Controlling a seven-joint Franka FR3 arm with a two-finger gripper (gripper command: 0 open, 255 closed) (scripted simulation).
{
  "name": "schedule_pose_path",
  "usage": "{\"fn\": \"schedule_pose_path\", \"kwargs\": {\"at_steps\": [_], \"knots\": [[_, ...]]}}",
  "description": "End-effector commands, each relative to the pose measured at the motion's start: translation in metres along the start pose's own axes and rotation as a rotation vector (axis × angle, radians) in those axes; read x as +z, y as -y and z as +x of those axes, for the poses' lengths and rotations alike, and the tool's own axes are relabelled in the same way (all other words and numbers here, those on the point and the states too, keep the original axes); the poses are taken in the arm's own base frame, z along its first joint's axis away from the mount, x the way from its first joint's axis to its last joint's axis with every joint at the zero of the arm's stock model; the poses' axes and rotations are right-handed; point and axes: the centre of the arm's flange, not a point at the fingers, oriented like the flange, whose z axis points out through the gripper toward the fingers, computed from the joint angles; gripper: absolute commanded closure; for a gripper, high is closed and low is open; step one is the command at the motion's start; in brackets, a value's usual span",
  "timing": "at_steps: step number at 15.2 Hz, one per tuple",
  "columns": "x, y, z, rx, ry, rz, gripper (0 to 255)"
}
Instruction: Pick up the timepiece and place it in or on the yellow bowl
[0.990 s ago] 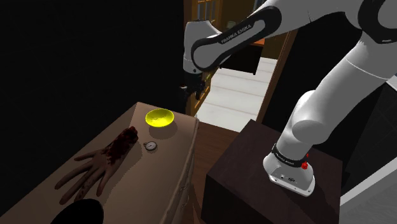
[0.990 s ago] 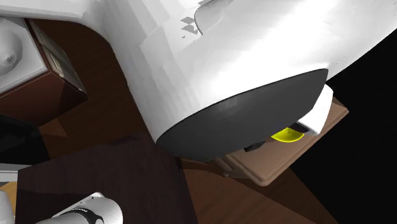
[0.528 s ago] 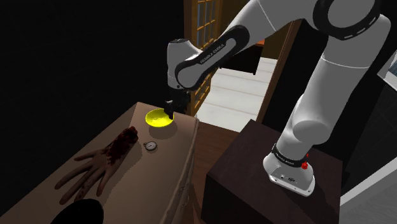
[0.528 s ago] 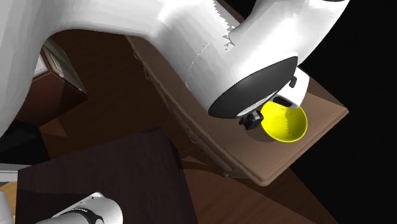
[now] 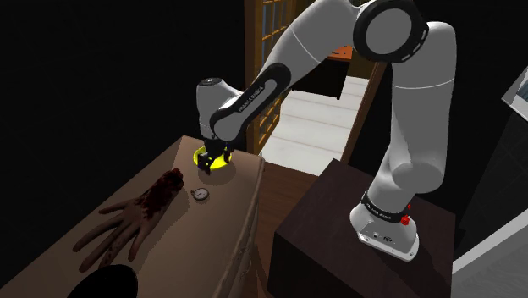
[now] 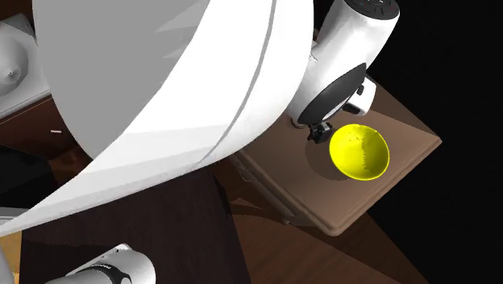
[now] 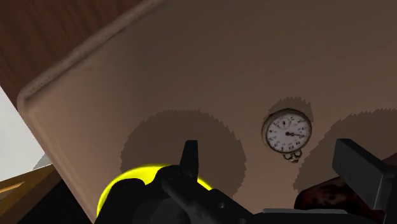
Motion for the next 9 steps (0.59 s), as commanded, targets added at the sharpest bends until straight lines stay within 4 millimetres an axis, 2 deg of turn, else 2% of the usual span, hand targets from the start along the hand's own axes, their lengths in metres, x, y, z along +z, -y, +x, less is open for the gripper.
{"fn": "schedule_pose_path", "kwargs": {"at_steps": [1, 9], "knots": [[0.023, 0.013, 0.01, -0.005, 0.002, -0.004, 0], [0.1, 0.066, 0.057, -0.023, 0.008, -0.018, 0]]}}
